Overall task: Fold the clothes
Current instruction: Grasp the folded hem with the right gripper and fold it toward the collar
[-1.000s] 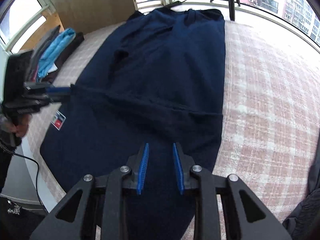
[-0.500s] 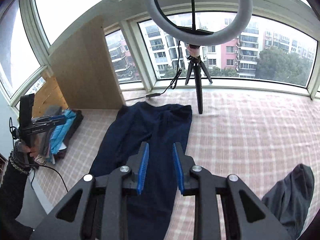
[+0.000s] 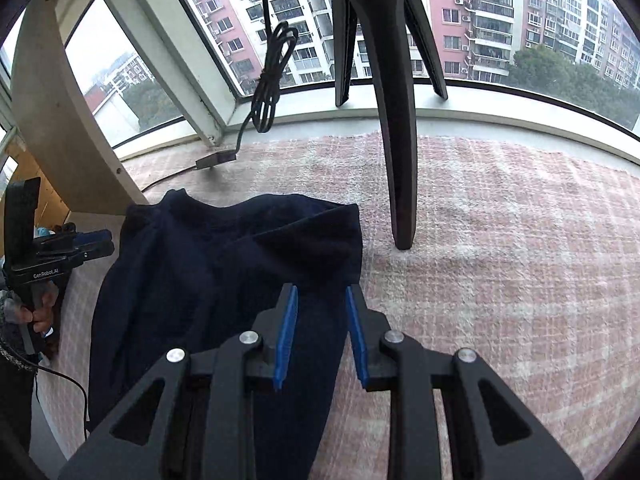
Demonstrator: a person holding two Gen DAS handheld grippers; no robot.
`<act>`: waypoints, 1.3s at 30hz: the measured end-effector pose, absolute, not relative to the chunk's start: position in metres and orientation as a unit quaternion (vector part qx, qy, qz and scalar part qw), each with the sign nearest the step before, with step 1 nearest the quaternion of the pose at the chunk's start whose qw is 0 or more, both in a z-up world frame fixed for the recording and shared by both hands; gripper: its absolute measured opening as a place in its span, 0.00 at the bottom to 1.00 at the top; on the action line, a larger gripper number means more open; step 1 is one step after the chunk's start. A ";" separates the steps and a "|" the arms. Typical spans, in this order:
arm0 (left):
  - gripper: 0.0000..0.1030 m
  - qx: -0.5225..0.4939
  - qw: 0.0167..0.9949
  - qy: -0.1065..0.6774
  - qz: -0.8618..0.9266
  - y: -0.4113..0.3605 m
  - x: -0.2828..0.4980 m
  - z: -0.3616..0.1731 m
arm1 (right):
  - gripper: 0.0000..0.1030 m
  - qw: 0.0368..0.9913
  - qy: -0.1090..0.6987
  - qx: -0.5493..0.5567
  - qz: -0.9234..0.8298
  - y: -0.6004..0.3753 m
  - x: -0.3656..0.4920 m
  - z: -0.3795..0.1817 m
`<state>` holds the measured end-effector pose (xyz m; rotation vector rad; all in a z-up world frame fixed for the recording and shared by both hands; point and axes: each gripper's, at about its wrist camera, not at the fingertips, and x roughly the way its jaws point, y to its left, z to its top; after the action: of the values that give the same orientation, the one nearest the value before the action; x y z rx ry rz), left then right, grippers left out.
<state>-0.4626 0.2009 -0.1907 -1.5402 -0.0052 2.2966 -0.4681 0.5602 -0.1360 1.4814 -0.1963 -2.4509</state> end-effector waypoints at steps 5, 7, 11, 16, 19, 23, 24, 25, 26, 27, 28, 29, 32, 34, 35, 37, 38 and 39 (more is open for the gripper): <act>0.39 -0.550 0.191 -0.003 0.813 0.207 -0.470 -0.199 | 0.26 0.143 -0.057 0.515 -0.843 0.561 -0.490 -0.151; 0.43 -0.551 0.196 -0.011 0.811 0.208 -0.472 -0.197 | 0.26 0.146 -0.049 0.517 -0.842 0.560 -0.497 -0.155; 0.45 -0.549 0.195 0.001 0.812 0.216 -0.473 -0.197 | 0.34 0.155 -0.033 0.509 -0.846 0.557 -0.508 -0.157; 0.47 -0.542 0.192 0.006 0.818 0.221 -0.476 -0.198 | 0.44 0.156 0.000 0.491 -0.857 0.543 -0.515 -0.160; 0.44 -0.537 0.191 -0.012 0.821 0.219 -0.478 -0.198 | 0.44 0.155 0.025 0.478 -0.864 0.532 -0.518 -0.162; 0.05 -0.523 0.206 -0.029 0.826 0.218 -0.479 -0.196 | 0.21 0.171 0.010 0.469 -0.867 0.530 -0.516 -0.162; 0.05 -0.520 0.212 -0.035 0.827 0.217 -0.479 -0.196 | 0.13 0.177 0.001 0.467 -0.866 0.531 -0.515 -0.161; 0.05 -0.516 0.217 -0.043 0.828 0.215 -0.479 -0.193 | 0.08 0.182 -0.007 0.465 -0.866 0.532 -0.514 -0.160; 0.05 -0.509 0.223 -0.048 0.830 0.213 -0.475 -0.187 | 0.08 0.186 -0.015 0.460 -0.868 0.533 -0.512 -0.156; 0.05 -0.502 0.228 -0.053 0.833 0.211 -0.472 -0.181 | 0.07 0.189 -0.023 0.452 -0.871 0.535 -0.509 -0.152; 0.05 -0.494 0.234 -0.057 0.835 0.210 -0.469 -0.174 | 0.07 0.193 -0.032 0.444 -0.875 0.537 -0.506 -0.146; 0.05 -0.488 0.240 -0.054 0.838 0.209 -0.463 -0.165 | 0.07 0.198 -0.043 0.435 -0.878 0.540 -0.502 -0.138; 0.05 -0.469 0.256 -0.046 0.844 0.208 -0.441 -0.139 | 0.07 0.207 -0.074 0.414 -0.883 0.546 -0.485 -0.113; 0.05 -0.457 0.264 -0.042 0.848 0.206 -0.422 -0.122 | 0.07 0.211 -0.079 0.401 -0.888 0.546 -0.467 -0.093; 0.05 -0.452 0.268 -0.041 0.850 0.205 -0.412 -0.113 | 0.07 0.215 -0.080 0.395 -0.890 0.544 -0.457 -0.084; 0.05 -0.442 0.277 -0.038 0.853 0.201 -0.389 -0.096 | 0.07 0.218 -0.077 0.383 -0.894 0.541 -0.431 -0.064; 0.05 -0.437 0.281 -0.038 0.853 0.198 -0.375 -0.088 | 0.07 0.220 -0.075 0.378 -0.896 0.541 -0.417 -0.054; 0.05 -0.432 0.286 -0.037 0.854 0.195 -0.361 -0.079 | 0.07 0.222 -0.072 0.374 -0.898 0.540 -0.401 -0.045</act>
<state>-0.3612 0.1950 -0.0795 -1.1562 -0.1002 2.2842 -0.4011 0.5399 -0.0450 1.0324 -0.2002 -2.4793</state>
